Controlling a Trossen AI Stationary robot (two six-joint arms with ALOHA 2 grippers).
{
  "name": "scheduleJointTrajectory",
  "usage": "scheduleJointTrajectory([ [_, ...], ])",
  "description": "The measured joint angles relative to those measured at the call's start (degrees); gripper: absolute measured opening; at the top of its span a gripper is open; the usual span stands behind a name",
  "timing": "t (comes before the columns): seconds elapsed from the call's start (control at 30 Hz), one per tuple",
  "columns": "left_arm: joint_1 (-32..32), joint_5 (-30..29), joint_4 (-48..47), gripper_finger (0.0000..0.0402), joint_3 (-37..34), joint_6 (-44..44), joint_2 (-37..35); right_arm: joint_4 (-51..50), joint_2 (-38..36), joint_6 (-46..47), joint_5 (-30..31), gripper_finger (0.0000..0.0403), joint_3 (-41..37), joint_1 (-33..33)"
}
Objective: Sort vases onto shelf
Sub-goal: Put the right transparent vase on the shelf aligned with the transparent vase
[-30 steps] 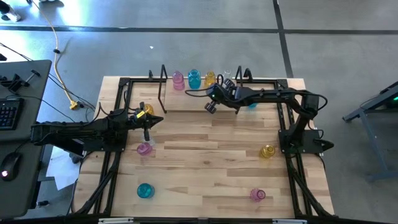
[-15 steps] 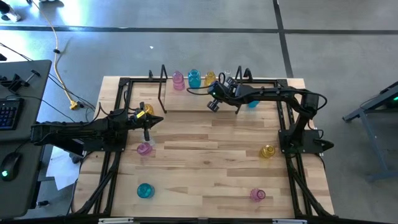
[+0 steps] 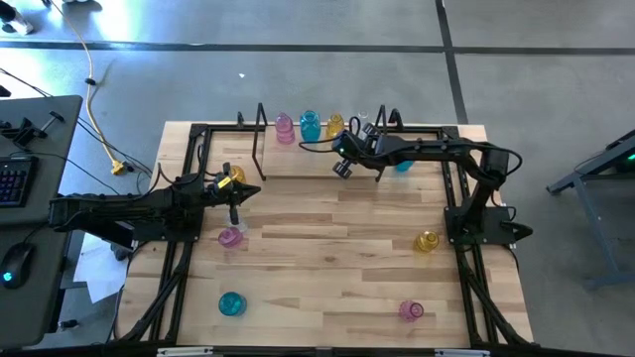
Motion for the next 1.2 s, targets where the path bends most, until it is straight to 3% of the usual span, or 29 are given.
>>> scheduleJointTrajectory([
  [0.37,0.02,0.00,-0.01,0.0001,0.00,0.00,-0.01,-2.55,-3.68,1.86,0.62,0.0000,0.00,0.00],
  [0.63,0.01,0.00,-0.02,0.0001,0.00,-0.01,-0.01,3.22,-3.99,-2.63,-3.38,0.0000,0.00,-0.47],
  [1.2,-0.01,0.00,-0.01,0.0001,0.00,0.01,0.00,-1.43,-3.99,-3.21,-5.92,0.0000,0.00,-2.71],
])
